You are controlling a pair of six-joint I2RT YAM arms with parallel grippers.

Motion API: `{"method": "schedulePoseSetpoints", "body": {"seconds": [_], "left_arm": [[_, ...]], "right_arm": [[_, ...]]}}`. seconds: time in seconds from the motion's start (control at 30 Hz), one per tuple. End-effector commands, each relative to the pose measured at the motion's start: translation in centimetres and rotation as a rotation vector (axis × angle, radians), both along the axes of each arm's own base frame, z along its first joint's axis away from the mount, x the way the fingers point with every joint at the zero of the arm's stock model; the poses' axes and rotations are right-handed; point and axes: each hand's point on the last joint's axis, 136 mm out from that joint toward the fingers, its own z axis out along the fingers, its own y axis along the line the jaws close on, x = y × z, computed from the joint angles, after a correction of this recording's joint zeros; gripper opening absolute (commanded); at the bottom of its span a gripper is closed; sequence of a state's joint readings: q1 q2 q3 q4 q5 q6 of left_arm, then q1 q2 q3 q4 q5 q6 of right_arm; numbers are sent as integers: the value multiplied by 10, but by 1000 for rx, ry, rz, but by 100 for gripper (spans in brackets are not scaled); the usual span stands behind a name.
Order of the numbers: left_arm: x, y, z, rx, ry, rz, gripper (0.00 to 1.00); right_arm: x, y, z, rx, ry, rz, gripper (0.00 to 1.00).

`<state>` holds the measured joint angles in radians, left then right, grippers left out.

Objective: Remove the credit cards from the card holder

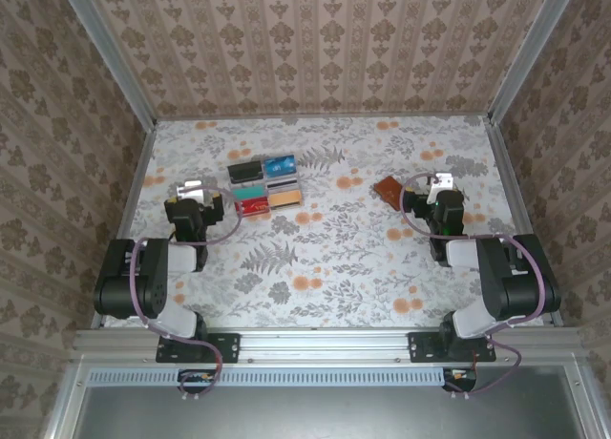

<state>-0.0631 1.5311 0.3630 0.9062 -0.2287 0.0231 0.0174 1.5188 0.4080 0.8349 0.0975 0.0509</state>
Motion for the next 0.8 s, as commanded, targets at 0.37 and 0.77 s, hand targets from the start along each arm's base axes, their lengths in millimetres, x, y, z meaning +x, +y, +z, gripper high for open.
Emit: {"method": "schedulePoseSetpoints", "body": {"seconds": [0.37, 0.77], "left_arm": [[6, 1, 5, -7, -10, -3, 100], [5, 0, 7, -1, -21, -8, 100]], "right_arm": [[2, 2, 1, -7, -7, 16, 100], [0, 1, 2, -5, -18, 7, 100]]}}
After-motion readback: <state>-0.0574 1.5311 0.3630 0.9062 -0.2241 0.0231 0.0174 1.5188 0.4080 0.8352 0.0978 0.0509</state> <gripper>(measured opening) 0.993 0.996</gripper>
